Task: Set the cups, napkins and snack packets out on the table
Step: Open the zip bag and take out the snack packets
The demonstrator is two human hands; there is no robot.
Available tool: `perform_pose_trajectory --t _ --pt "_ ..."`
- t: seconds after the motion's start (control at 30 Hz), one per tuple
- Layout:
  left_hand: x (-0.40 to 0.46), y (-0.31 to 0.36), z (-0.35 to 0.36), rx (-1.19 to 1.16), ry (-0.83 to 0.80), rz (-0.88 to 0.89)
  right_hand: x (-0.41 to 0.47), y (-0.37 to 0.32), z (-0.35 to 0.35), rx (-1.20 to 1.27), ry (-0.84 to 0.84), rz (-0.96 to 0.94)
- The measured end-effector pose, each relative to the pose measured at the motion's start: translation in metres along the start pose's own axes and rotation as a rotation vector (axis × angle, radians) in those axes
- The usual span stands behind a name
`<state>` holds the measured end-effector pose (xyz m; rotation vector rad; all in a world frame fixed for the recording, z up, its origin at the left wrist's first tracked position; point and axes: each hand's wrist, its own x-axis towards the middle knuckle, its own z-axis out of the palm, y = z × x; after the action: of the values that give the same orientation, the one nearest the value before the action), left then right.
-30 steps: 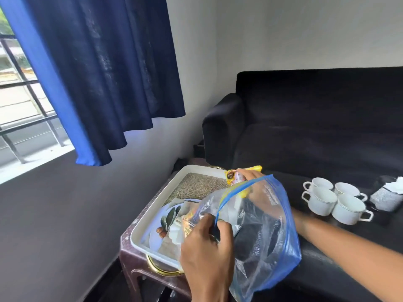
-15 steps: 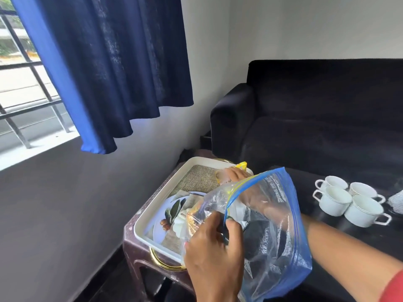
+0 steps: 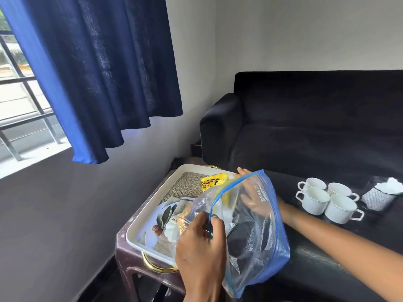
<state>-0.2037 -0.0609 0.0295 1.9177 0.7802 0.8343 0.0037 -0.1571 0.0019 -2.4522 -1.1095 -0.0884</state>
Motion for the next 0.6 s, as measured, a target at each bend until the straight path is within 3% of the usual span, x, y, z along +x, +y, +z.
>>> perform_pose_trajectory --t 0.2,0.27,0.37,0.6 --pt "0.001 0.001 -0.001 -0.019 0.012 0.014 -0.043 -0.030 -0.051 0.247 0.670 0.056" --pt "0.001 0.002 -0.001 -0.067 0.033 0.021 -0.062 -0.049 -0.060 0.280 0.767 0.018" --pt "0.002 0.004 -0.003 -0.146 0.109 0.037 -0.081 -0.082 -0.061 0.293 0.660 -0.103" --pt "0.003 0.006 -0.006 -0.249 0.170 0.040 -0.066 -0.120 -0.024 0.108 -0.014 -0.170"
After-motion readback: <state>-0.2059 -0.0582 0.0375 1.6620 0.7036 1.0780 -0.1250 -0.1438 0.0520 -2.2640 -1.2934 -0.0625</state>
